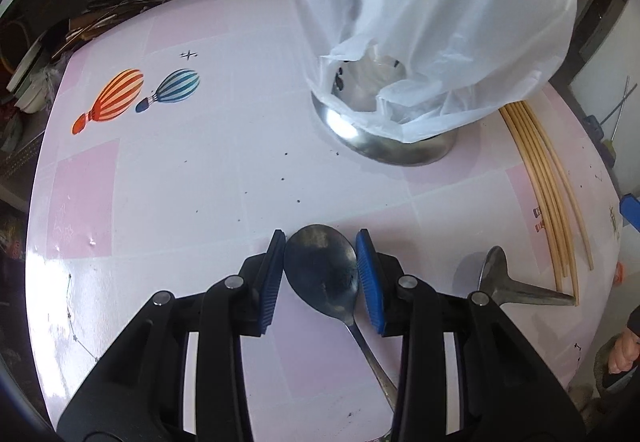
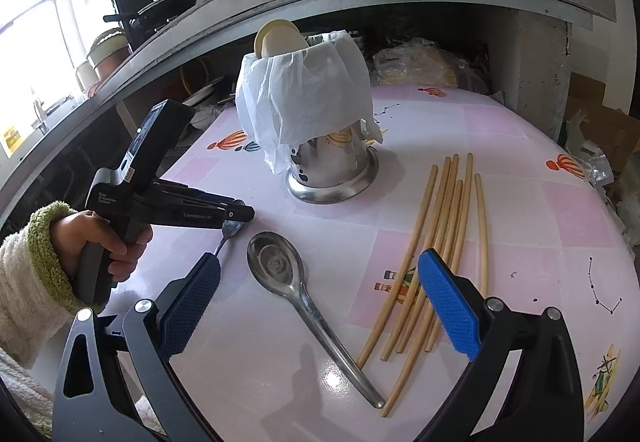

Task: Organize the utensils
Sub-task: 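Grasp and lift the dark serving spoon with the right gripper while left holds spoon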

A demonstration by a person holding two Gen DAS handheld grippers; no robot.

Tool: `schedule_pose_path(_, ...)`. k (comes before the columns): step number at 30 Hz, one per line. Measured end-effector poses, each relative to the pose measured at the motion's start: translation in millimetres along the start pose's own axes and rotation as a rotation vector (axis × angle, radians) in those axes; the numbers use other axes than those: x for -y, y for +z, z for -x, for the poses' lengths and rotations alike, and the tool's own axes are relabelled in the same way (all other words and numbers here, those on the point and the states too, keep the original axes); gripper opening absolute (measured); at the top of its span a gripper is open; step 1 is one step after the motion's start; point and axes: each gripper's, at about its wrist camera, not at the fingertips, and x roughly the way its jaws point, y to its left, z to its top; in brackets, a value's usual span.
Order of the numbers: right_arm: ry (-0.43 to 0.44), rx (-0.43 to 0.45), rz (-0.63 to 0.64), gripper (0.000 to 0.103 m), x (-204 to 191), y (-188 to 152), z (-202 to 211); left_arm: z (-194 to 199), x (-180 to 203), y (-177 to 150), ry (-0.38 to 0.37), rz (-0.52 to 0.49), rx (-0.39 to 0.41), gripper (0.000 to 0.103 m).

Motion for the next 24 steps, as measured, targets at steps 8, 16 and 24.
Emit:
schedule_pose_path(8,0.028,-0.040,0.032,0.096,-12.9,0.8,-13.2,9.2,-20.5,-28.4,0.002,0.070,0.035,0.034)
schedule_pose_path(16,0.053,-0.123,0.125,0.088,-35.1,0.5,-47.4,16.9,-22.7,-42.1,-0.002,0.093,0.060,0.034)
schedule_pose_path(24,0.065,-0.234,0.264,0.083,-50.1,12.4,-88.1,18.6,-22.1,-45.5,-0.011,0.103,0.069,0.034)
